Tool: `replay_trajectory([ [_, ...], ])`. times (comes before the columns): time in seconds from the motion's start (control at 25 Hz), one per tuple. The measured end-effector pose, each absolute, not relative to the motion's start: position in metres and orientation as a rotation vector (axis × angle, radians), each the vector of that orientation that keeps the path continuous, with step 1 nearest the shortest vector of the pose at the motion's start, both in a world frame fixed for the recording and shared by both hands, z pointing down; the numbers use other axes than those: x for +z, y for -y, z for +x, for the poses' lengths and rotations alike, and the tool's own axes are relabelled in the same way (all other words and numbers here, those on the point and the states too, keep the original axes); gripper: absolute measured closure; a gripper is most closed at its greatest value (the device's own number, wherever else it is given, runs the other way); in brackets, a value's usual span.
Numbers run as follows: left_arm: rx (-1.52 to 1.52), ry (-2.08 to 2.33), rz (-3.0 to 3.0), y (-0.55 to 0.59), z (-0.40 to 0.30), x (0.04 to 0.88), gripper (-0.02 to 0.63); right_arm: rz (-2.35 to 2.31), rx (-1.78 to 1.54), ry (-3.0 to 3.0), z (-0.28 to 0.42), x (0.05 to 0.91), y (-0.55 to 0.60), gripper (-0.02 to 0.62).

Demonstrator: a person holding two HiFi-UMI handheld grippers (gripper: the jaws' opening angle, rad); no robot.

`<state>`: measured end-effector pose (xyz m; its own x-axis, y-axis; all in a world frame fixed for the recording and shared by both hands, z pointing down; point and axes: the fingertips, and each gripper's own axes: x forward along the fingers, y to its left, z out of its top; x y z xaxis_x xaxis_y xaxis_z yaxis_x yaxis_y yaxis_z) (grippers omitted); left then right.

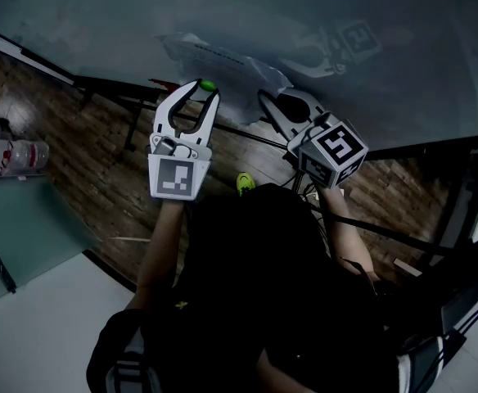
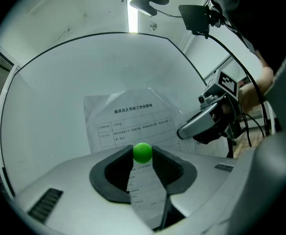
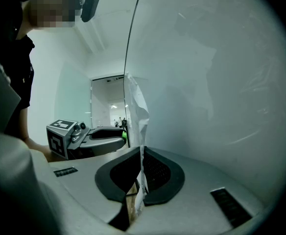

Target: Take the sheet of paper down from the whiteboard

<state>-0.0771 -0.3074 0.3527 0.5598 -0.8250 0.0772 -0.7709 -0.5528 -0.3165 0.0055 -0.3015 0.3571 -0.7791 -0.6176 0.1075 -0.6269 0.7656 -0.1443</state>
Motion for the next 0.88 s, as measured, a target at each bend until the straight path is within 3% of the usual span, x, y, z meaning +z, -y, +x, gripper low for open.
replay_trajectory([
  [0.88,-0.363,-1.230,-2.640,0.323,-0.062,0.362,0.476,1.089,0.371,2.850,0.010,0.366,0.302,0.578],
])
